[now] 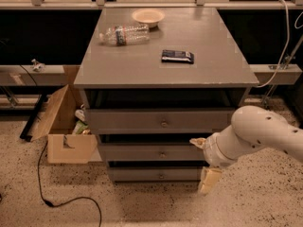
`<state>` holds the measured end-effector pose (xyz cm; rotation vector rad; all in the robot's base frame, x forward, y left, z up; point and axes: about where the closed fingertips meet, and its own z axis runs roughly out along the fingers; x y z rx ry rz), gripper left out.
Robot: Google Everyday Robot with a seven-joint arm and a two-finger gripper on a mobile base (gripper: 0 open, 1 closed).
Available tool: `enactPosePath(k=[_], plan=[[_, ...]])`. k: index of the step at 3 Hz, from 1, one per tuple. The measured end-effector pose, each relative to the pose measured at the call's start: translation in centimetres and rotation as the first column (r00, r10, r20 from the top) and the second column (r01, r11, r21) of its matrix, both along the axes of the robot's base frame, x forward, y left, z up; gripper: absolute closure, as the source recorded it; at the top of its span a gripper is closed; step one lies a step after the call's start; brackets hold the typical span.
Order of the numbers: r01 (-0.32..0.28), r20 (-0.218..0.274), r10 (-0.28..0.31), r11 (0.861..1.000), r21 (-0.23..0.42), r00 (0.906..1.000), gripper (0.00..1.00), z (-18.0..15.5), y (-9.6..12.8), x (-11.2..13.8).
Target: Open middle drawer
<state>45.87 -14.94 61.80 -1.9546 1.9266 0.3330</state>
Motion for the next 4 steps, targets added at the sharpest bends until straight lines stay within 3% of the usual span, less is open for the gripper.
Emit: enactPosePath(k=[1,2,4], plan=[[0.014,0.030,-0.017,0.995,0.097,0.9994,0.00,-3.8,0.2,2.4],[0.015,-0.010,-0.013,0.990,0.143,0.9999,0.00,-7.2,0.7,2.5],[0.024,0.013,-0.026,0.994,0.103,0.9996,0.00,-10.6,-1.6,5.0]])
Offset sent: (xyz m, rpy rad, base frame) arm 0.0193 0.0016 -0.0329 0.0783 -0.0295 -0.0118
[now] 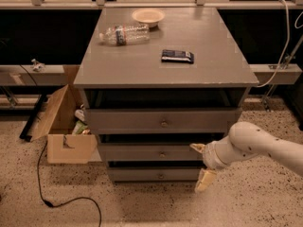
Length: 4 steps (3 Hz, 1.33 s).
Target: Open middle drawer
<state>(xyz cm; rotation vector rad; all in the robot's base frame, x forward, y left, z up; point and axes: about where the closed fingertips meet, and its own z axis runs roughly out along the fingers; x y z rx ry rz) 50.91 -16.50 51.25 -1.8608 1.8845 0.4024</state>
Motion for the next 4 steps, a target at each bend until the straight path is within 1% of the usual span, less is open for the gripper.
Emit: enactPosePath(k=[1,2,3,4], plan=[[0.017,0.053,-0.016,1.000,-0.026,0.9985,0.00,-2.0,-2.2,1.8],[0.030,0.094,-0.025,0.998,-0.047,0.9953,0.00,-4.1,-3.6,4.0],[0.037,0.116,-0.030,0.997,-0.062,0.9927,0.00,-5.6,-4.3,5.7],[0.040,0.138,-0.028,0.996,-0.082,0.9900,0.00,-7.0,-4.3,7.8]])
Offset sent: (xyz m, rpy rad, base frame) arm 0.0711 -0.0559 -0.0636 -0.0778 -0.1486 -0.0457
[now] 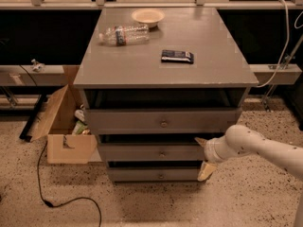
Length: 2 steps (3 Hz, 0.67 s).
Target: Open middle drawer
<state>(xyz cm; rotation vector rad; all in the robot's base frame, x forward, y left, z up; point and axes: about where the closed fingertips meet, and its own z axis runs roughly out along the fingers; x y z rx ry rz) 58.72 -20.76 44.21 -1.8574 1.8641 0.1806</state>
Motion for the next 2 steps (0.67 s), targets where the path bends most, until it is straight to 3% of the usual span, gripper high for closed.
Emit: enactPosePath(k=[2], plan=[[0.022,0.007,-0.021,0.999,-0.032,0.9997,0.00,-3.1,-0.2,3.7]])
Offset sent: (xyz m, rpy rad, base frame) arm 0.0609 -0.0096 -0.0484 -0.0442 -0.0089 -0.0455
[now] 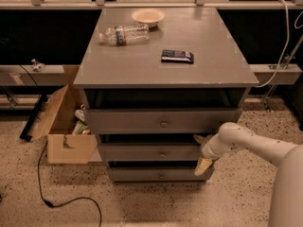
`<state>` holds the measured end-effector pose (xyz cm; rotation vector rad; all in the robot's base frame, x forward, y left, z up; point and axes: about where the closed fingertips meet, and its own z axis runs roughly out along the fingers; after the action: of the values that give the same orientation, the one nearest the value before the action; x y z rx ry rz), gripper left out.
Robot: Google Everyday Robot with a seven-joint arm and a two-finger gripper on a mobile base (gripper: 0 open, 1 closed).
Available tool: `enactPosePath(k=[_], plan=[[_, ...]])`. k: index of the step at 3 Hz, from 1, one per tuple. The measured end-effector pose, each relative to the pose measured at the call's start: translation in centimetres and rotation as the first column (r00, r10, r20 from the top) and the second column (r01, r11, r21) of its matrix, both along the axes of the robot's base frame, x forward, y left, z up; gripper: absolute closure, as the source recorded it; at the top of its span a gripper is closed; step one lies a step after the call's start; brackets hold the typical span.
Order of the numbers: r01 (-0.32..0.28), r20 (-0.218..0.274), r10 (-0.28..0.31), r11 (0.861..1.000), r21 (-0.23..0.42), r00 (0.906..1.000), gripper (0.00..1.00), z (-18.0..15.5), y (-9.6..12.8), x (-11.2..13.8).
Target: Open middle drawer
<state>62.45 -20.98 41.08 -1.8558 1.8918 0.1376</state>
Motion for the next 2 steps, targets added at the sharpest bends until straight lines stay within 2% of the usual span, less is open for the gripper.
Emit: enactPosePath(k=[1,2], plan=[[0.004,-0.018,-0.004,1.000,0.017,0.9998,0.02,-1.81,0.02,0.94],[-0.004,-0.026,0.005,0.999,0.038,0.9996,0.24,-2.25,0.43,0.09]])
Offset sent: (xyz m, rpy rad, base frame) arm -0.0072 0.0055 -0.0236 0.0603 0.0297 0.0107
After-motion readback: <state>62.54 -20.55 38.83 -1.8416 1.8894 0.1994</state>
